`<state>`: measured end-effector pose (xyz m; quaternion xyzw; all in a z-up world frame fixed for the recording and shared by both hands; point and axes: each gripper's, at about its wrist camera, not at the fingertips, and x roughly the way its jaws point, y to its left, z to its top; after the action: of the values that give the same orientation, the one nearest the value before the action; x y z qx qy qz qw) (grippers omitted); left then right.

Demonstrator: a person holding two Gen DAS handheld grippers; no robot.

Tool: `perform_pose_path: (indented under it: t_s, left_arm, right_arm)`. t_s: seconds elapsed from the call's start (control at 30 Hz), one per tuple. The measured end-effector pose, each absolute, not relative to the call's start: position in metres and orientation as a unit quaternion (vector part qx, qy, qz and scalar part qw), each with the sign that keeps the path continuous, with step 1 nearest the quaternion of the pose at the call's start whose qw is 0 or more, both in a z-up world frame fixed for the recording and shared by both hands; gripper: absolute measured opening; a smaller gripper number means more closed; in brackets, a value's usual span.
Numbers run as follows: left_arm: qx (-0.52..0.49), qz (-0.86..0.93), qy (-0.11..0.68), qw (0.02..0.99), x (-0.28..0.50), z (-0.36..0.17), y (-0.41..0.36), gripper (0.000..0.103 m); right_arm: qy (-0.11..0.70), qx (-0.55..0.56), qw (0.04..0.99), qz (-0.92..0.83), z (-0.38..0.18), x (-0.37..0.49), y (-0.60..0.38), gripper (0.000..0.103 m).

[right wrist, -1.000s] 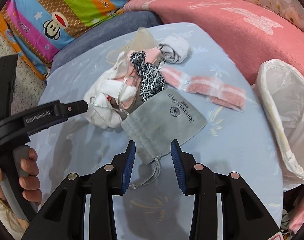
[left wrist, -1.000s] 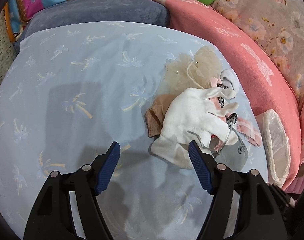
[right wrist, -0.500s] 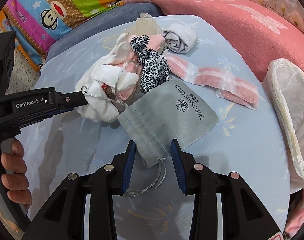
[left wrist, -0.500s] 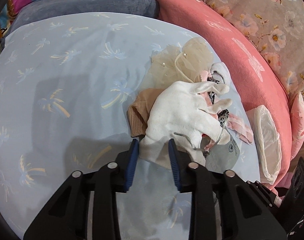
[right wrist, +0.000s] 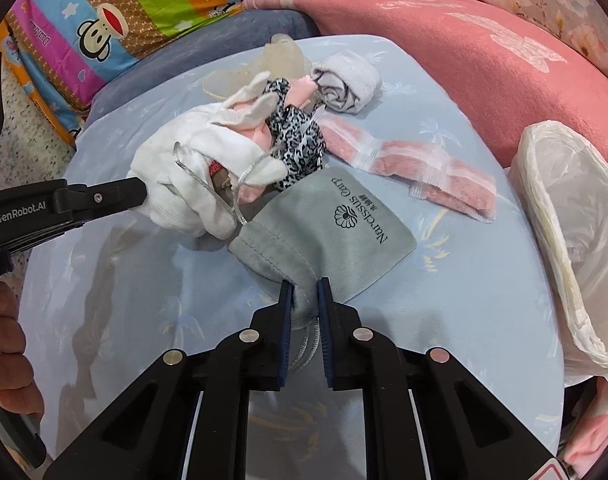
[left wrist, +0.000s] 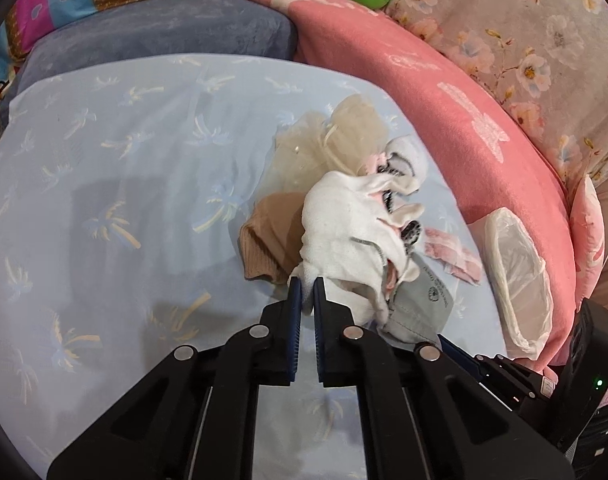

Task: Collect trash
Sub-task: 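Lift the white glove and grey pouch and carry them over the bin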

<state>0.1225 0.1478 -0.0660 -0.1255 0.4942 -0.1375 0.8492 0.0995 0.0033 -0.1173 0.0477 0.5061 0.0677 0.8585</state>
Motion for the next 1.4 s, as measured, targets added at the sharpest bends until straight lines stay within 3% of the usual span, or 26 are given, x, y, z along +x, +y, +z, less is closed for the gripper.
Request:
perform_pose_path:
  t_s: [0.83,1.4]
  left_arm:
    - [-0.053,-0.226,0.354,0.906,0.113,0.07,0.055,0.006]
    - [-0.009,-0.302,0.345,0.889,0.105,0.089,-0.05,0.006]
  right_arm:
    - [0.351,0.145,0.925,0.024,0.038,0.083,-0.106,0.012]
    - [0.289,0.211,0.931,-0.075,0.065,0.045,-0.235,0.012]
